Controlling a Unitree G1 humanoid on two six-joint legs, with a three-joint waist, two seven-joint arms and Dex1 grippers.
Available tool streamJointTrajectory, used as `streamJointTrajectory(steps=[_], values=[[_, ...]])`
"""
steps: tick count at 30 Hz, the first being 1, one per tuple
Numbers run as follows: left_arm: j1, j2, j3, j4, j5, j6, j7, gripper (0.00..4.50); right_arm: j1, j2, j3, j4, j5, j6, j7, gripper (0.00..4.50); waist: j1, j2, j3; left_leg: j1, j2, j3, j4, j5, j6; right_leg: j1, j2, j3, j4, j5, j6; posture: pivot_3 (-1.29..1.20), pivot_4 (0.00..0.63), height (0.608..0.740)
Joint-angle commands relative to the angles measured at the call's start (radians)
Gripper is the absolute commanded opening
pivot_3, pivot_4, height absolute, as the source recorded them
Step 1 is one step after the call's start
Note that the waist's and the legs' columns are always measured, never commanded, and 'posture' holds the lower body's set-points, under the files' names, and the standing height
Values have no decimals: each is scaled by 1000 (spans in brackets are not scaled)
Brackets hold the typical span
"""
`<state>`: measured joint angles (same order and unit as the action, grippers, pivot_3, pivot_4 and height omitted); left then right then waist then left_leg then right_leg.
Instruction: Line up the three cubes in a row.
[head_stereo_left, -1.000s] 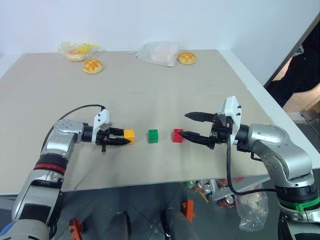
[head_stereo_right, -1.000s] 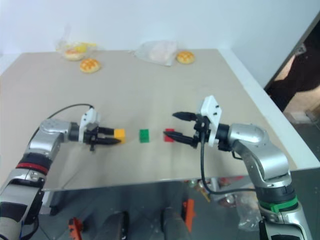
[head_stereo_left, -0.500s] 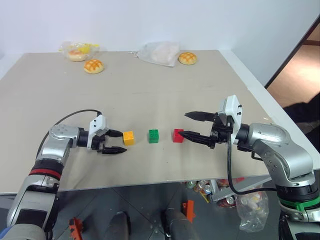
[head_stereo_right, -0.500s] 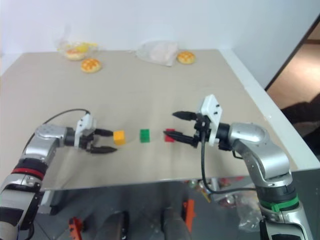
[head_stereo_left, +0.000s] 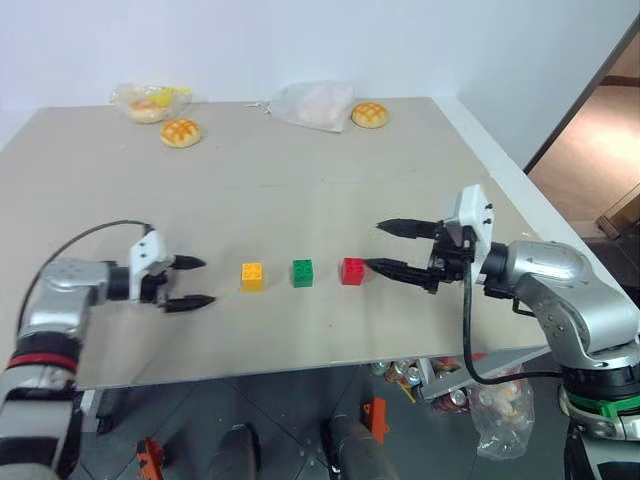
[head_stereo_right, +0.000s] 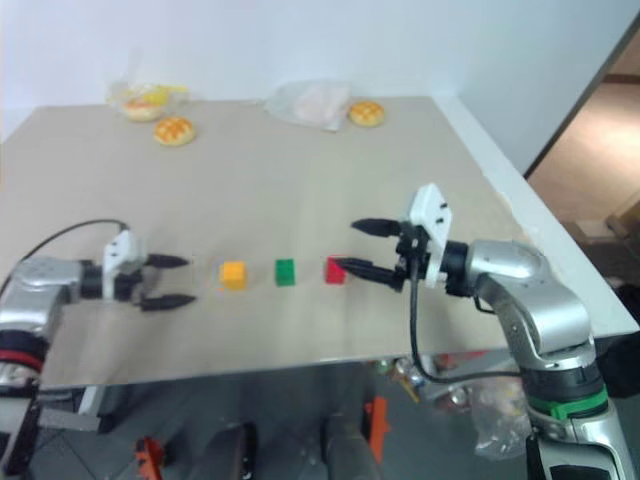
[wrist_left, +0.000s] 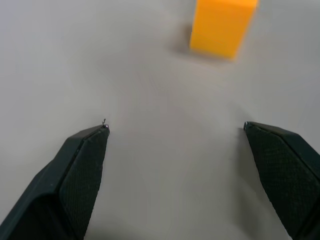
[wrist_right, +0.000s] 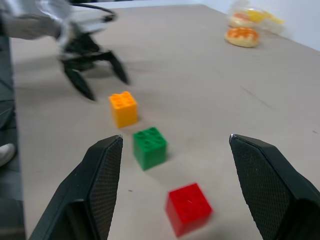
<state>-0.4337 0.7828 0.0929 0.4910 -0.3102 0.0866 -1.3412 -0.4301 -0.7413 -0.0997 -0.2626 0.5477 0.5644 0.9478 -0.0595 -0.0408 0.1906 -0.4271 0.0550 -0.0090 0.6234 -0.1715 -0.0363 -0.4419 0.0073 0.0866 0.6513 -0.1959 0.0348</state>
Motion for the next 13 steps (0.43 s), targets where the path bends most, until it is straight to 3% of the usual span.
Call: streamJointTrajectory(steps=[1,7,13], values=[[96,27,104,-242,-82,197,138,4462,48,-22,-68,34,-11,-21,-18,3541,9,0,0,0,0,0,0,0,0,0,0,0,0,0,0,0,150,740],[309,1,238,-600,-232,415,286,4462,157,-18,-70,18,-10,-20,-17,3541,12,0,0,1,1,1,1,0,0,1,-1,0,0,0,0,0,150,740],[396,-20,252,-746,-286,488,368,4462,161,12,-45,28,-18,-27,-35,3541,10,0,0,4,1,2,3,0,0,1,0,0,0,0,-1,0,150,740]])
